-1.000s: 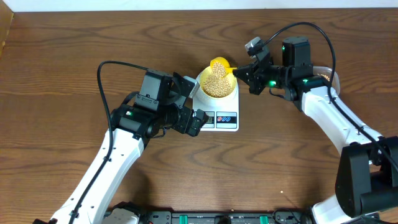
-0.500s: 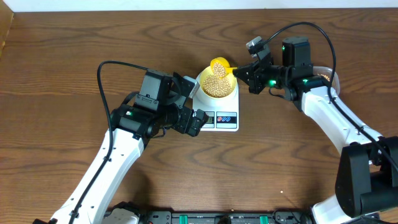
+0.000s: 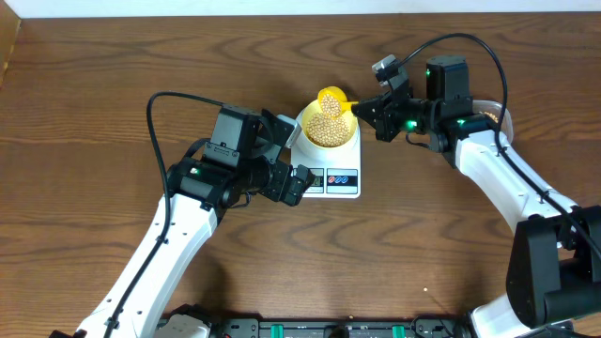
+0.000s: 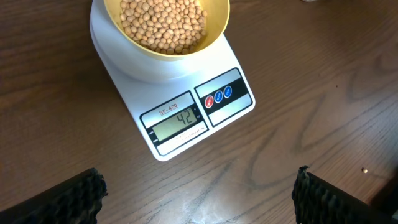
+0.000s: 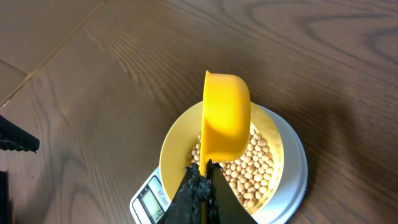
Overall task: Scoop item into bowl and weigh 50g on scale
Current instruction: 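Tip the scoop to pour soybeans into the yellow bowl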
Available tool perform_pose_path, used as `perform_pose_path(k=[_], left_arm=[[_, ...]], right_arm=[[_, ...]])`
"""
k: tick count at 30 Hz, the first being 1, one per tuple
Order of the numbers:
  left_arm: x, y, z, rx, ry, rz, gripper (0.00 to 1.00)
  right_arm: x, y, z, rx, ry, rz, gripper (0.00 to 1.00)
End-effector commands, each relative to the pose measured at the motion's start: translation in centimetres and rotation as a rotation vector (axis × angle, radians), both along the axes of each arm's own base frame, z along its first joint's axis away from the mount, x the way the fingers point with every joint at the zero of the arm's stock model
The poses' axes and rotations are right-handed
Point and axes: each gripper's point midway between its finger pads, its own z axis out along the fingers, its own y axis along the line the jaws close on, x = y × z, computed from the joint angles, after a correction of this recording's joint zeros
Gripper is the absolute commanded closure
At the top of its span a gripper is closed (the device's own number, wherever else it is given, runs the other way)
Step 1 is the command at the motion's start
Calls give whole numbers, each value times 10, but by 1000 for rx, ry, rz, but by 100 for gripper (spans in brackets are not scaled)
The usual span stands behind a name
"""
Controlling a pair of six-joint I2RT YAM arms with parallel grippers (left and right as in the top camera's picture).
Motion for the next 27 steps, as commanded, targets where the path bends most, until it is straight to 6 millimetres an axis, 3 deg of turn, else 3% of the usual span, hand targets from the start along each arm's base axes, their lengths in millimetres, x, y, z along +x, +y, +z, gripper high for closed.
perform_pose_path(k=[1, 22, 27], left_arm=[[0, 1, -1, 4, 4, 7, 2], [0, 1, -1, 4, 4, 7, 2], [0, 1, -1, 4, 4, 6, 2]], right_arm=[[-2, 1, 10, -18, -65, 33, 99], [0, -2, 5, -93, -157, 71, 99], [-6, 3, 12, -57, -158, 106, 99]])
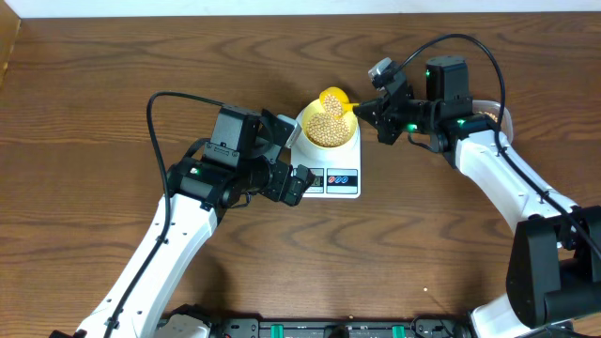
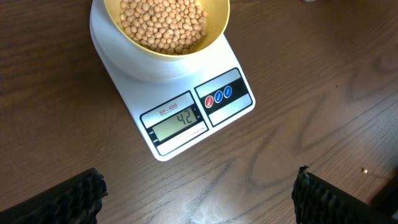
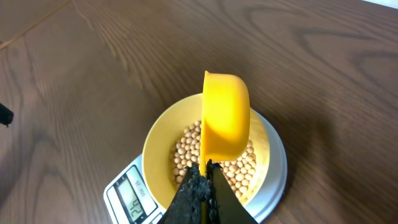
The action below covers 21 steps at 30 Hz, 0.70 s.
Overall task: Scoop item into bowl and weigh 50g on scale
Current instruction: 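Tip the scoop to pour soybeans into the yellow bowl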
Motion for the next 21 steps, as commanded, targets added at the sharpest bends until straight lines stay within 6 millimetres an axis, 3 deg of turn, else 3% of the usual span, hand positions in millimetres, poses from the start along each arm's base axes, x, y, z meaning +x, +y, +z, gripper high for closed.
perform_pose_path(k=[1, 15, 21], left_arm=[[0, 1, -1, 4, 4, 7, 2], [0, 1, -1, 4, 4, 7, 2], [0, 1, -1, 4, 4, 7, 2]], right_arm=[[-6, 5, 15, 22, -35, 43, 99], [0, -1, 10, -25, -52, 9, 99], [0, -1, 10, 26, 45, -52, 99]])
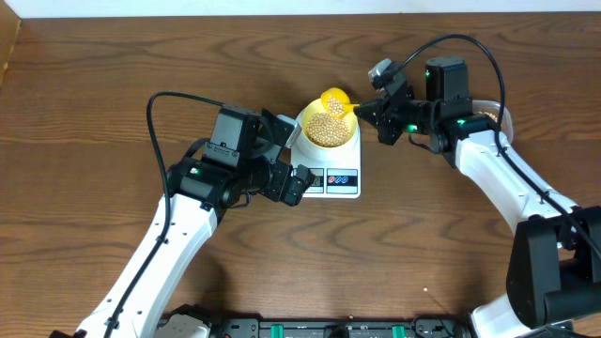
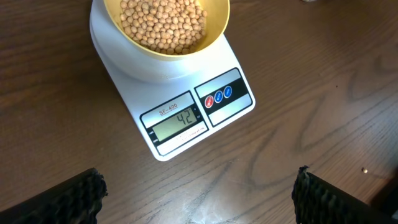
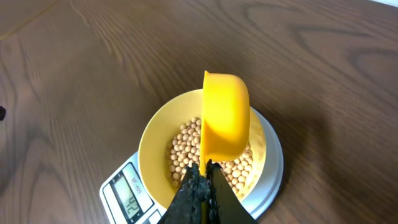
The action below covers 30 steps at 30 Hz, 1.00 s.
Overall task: Scoop item into bowl and weigh 50g on scale
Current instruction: 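Tip the scoop to pour soybeans into the yellow bowl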
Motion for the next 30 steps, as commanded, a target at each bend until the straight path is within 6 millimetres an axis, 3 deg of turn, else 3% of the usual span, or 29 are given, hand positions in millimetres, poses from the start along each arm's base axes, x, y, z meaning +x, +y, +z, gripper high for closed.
perform_pose_path(k=[1, 19, 30], left_arm=[[0, 1, -1, 4, 4, 7, 2], [0, 1, -1, 4, 4, 7, 2], [0, 1, -1, 4, 4, 7, 2]], right_arm=[[-1, 2, 13, 46, 45, -42, 99], [-8, 9, 19, 100, 64, 5, 99], [-11, 8, 14, 8, -72, 101, 99]])
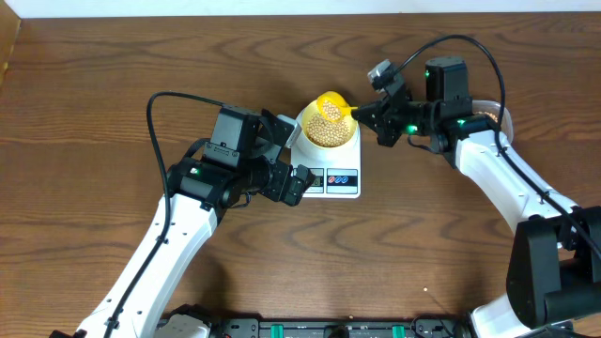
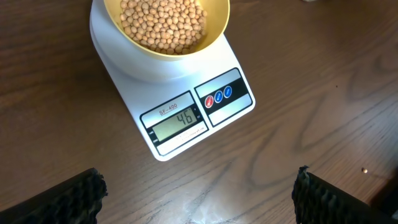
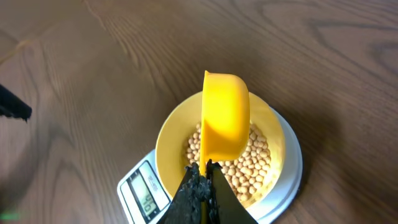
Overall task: Scoop item into bowl and weigh 50g on scale
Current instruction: 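Tip the scoop to pour soybeans into the yellow bowl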
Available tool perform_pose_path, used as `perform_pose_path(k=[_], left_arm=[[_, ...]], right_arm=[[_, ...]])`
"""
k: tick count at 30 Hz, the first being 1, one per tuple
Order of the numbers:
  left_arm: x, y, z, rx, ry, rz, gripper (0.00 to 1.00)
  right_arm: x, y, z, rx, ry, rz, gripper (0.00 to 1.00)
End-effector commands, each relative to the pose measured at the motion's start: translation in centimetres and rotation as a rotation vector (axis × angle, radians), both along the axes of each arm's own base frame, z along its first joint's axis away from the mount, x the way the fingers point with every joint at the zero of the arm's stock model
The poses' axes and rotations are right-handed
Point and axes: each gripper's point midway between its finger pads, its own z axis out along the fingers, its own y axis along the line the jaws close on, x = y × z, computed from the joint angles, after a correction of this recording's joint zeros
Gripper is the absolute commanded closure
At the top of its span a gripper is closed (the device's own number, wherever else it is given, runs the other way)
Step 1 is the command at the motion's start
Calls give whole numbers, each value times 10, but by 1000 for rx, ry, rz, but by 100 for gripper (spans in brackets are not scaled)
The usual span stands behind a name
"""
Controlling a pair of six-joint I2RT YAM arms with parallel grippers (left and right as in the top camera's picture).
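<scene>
A yellow bowl (image 2: 163, 25) of soybeans (image 3: 252, 165) sits on a white digital scale (image 2: 180, 106) whose display (image 2: 179, 118) reads 46. My right gripper (image 3: 204, 180) is shut on the handle of a yellow scoop (image 3: 225, 115), held tipped on its side above the bowl; in the overhead view the scoop (image 1: 331, 103) hangs over the bowl's far edge. My left gripper (image 2: 199, 199) stands open over bare table in front of the scale, nothing between its fingers (image 2: 68, 198).
A pale container (image 1: 492, 113) with more beans lies at the right, behind my right arm. Cables run from both arms. The table's far edge meets a white wall at the top of the overhead view.
The scale's display has gone from 42 to 46. My right gripper with the scoop has shifted slightly over the bowl. The left arm has not moved.
The scoop was held tipped over the bowl at every moment, with the scale reading 42 and my left gripper open in front of it. The right wrist shifted a little each time. Now the display reads 46.
</scene>
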Motion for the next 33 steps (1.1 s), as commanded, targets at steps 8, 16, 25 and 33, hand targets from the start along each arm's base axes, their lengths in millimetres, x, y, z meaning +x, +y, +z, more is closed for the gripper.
perform_pose_path(k=[8, 16, 25, 33], left_arm=[[0, 1, -1, 4, 4, 7, 2], [0, 1, -1, 4, 4, 6, 2], [0, 1, -1, 4, 4, 7, 2], [0, 1, -1, 4, 4, 6, 2]], right_arm=[[0, -1, 9, -53, -117, 47, 99], [-3, 4, 9, -51, -112, 62, 99], [-1, 5, 11, 4, -8, -12, 99], [0, 3, 8, -43, -79, 20, 99]])
